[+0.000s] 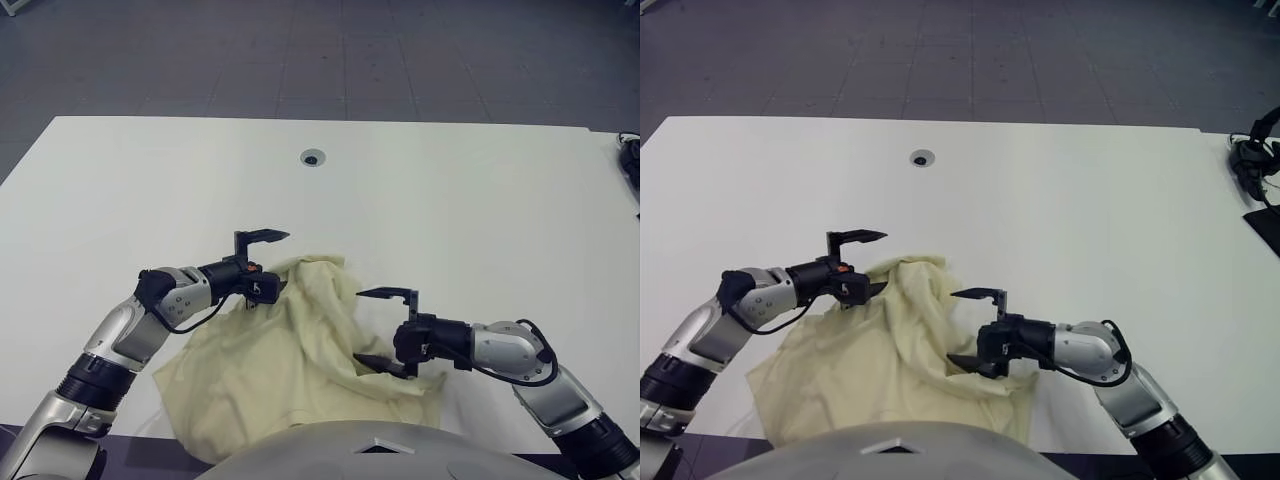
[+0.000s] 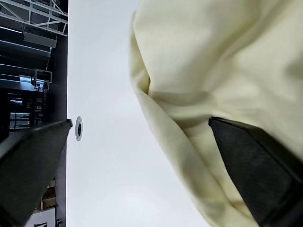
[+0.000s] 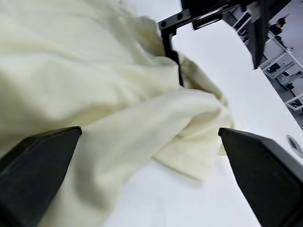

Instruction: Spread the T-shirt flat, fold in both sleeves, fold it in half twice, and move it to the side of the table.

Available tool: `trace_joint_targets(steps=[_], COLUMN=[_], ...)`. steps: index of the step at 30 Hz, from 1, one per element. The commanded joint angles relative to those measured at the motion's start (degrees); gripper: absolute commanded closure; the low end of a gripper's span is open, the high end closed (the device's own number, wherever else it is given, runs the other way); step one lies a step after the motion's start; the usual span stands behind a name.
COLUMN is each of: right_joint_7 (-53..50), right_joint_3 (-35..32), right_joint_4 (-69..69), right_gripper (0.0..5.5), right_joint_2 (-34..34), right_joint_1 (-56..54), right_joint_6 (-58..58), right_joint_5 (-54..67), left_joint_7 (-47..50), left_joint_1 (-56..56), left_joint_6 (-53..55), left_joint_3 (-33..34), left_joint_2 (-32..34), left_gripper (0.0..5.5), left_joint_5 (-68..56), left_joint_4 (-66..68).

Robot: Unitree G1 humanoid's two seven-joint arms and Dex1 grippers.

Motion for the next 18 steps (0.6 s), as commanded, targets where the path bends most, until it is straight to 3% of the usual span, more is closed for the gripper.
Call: trace_joint_targets(steps=[1, 5, 7, 13, 18], right_joint_7=[0.4, 0.2, -1.2, -5.1, -6.6], right_joint_3=[-4.8, -9.4, -10.6, -7.4, -2.5], right_joint_4=[-4.9, -8.6, -7.8, 0.8, 7.8], right_gripper=[0.10, 0.10, 0.10, 0.10, 0.10], right_joint_2=[1.3, 1.3, 1.3, 0.1, -3.5], right_joint_1=[-1.8, -3.4, -4.8, -8.4, -11.1], right_joint_6=[9.0, 16.9, 19.2, 17.0, 0.2], right_joint_5=[12.1, 22.2, 21.8, 5.9, -12.1], left_joint_7=[-0.8, -0.8, -0.7, -0.3, 0.1], left_joint_1=[0.9, 0.7, 0.7, -0.3, -0.5], left_joint_6=[0.5, 0.7, 0.7, 0.5, 0.1], left_joint_3=[-0.3, 0.2, 0.3, 0.3, 0.3], left_joint_2=[0.8, 1.0, 1.0, 0.7, 0.6], left_gripper=[0.12, 0.12, 0.12, 0.12, 0.12], left_joint_5=[1.4, 1.2, 1.3, 1.8, 2.2], left_joint_4=[0.4, 0.2, 0.2, 0.8, 1.0])
